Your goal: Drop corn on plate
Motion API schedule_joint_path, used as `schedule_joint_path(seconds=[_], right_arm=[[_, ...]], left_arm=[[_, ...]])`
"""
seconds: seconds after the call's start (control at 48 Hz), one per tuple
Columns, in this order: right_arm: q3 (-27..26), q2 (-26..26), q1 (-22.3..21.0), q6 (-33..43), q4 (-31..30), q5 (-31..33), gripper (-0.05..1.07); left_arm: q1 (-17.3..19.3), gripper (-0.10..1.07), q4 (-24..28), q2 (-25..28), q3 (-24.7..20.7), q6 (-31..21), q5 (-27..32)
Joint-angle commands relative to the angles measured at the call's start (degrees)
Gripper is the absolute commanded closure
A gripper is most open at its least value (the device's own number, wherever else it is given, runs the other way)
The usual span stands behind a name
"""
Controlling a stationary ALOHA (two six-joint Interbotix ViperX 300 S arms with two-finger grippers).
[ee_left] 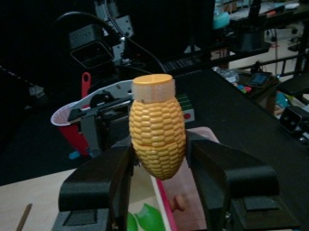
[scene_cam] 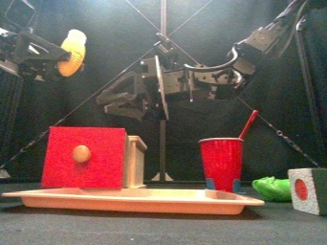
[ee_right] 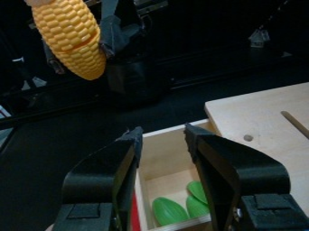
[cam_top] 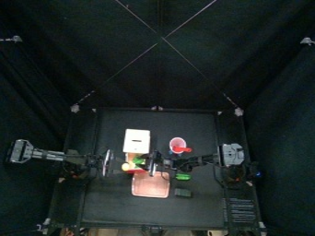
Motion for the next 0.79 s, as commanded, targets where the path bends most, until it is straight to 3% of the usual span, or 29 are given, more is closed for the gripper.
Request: schedule_joint_path(seconds=[0.0,0.479,0.646,0.771], right_arm=[[-1.2,-3.3,0.1,0.1,-0.1,-0.3,0.23],[3.0,-10.2,2.9,0.4,0.8,-0.3,0.23],[5.2,-14.0,4.3,0.3,4.3,-0.3,0.23],[6.8,-16.8,4.8,0.4,7.9,-0.3,0.23]], left_arm=[[0.2,0.36,-0.4,0.1,-0.5,-0.1,-0.5],[-1.0,0.36,2.0,3.2,-1.3,0.3,0.0],[-1.8,0.36,6.2,8.2,-5.4,0.3,1.1],[-2.0,0.36,9.0,12.7,-9.9,0.2,5.7]])
